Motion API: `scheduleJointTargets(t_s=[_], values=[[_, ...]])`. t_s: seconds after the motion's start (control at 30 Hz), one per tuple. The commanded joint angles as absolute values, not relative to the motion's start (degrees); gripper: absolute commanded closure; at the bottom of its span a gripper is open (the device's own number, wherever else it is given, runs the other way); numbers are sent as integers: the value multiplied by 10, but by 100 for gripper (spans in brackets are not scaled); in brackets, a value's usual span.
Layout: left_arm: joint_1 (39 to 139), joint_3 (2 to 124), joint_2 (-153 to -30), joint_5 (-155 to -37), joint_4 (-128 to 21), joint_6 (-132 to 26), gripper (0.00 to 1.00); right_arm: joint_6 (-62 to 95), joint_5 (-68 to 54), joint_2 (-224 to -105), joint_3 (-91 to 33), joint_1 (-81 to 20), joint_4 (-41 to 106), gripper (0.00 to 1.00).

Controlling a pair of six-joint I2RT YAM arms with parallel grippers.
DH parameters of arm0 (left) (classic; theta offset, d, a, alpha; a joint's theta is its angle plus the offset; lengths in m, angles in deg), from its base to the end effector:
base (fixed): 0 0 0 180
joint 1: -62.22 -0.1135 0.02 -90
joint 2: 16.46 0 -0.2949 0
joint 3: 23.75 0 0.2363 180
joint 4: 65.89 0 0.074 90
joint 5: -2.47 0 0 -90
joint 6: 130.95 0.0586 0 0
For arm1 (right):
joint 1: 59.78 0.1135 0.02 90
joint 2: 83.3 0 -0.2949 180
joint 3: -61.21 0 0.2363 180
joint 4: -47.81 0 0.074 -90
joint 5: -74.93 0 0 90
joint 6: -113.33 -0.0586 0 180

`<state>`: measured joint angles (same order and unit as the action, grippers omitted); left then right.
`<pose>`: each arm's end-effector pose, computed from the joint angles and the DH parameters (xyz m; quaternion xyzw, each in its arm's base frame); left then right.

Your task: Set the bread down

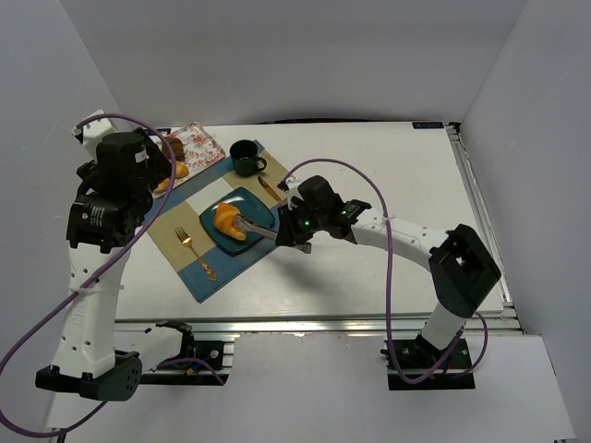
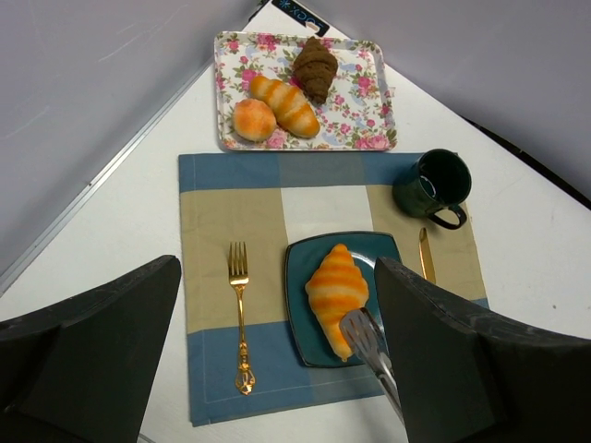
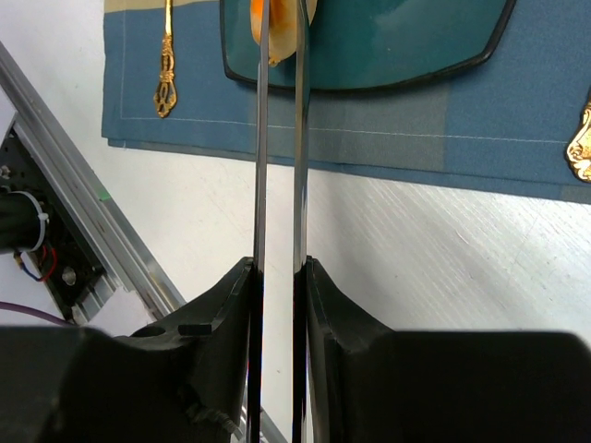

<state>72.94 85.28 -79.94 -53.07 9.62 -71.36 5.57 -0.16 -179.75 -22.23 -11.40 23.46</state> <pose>0.1632 0.0029 0.4850 -0.2874 0.7895 0.0723 0.5375 0.2459 0.2995 0.2741 -0.2902 0.8420 0.3374 0.3050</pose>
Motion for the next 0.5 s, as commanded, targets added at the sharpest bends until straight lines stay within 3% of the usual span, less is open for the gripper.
scheduleJointTargets(t_s=[0.0,0.27,0.47], values=[[729,846,-789,-528,87,-709,3,66,-11,-1785,-219,-115,257,73],[729,846,-788,-528,86,-710,3,66,-14,-1772,-217,-115,255,53],[729,846,-788,-529,85,-710,3,62,-18,-1764,-221,-115,253,46]])
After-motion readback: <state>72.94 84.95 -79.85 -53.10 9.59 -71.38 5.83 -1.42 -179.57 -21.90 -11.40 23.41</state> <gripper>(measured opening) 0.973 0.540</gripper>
